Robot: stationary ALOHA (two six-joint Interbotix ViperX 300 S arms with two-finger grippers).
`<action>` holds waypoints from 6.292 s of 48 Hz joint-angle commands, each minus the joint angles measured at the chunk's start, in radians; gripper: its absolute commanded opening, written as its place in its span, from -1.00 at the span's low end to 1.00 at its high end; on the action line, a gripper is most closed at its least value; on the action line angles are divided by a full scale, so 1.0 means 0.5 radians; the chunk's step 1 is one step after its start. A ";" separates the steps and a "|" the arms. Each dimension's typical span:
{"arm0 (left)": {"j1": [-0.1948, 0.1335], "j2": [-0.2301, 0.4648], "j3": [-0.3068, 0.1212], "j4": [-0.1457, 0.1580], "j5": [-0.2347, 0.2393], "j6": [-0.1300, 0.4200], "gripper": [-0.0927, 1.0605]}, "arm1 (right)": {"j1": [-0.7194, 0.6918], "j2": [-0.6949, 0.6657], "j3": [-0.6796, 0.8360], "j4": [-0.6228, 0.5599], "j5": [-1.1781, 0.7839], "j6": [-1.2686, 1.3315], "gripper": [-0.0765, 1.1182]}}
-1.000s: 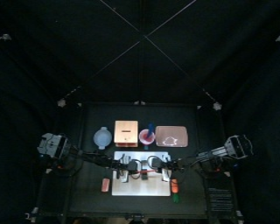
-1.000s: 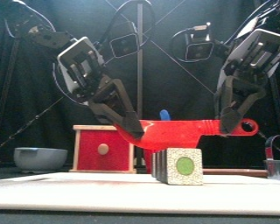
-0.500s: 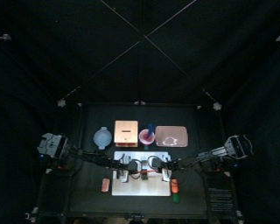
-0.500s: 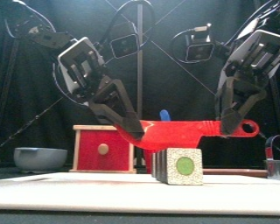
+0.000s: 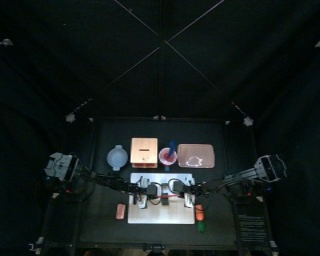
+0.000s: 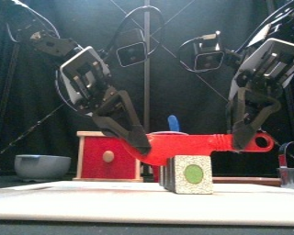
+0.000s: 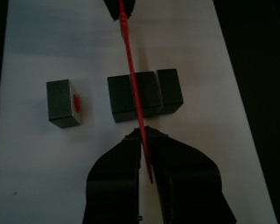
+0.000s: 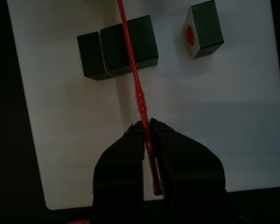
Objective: Place sushi on board then cut the sushi with the knife then place the pieces on the plate
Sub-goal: Cut the sushi into 4 pieces
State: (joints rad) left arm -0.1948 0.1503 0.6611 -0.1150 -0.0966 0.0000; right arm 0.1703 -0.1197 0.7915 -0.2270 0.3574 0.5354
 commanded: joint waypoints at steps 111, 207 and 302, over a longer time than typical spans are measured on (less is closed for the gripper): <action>-0.218 -0.037 -0.083 -0.126 -0.006 -0.003 0.00 | 0.129 0.046 -0.245 0.092 0.245 0.015 -0.26; -0.212 0.037 -0.098 -0.120 -0.012 -0.003 0.00 | 0.166 0.067 -0.212 0.160 0.252 0.018 -0.27; -0.132 -0.341 -0.037 0.132 -0.114 0.012 0.57 | 0.267 -1.058 0.362 0.770 0.767 0.025 -0.26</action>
State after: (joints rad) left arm -0.2715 0.0015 0.6519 -0.0552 -0.1319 0.0046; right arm 0.3099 -0.6121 0.9618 0.1319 0.7225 0.5492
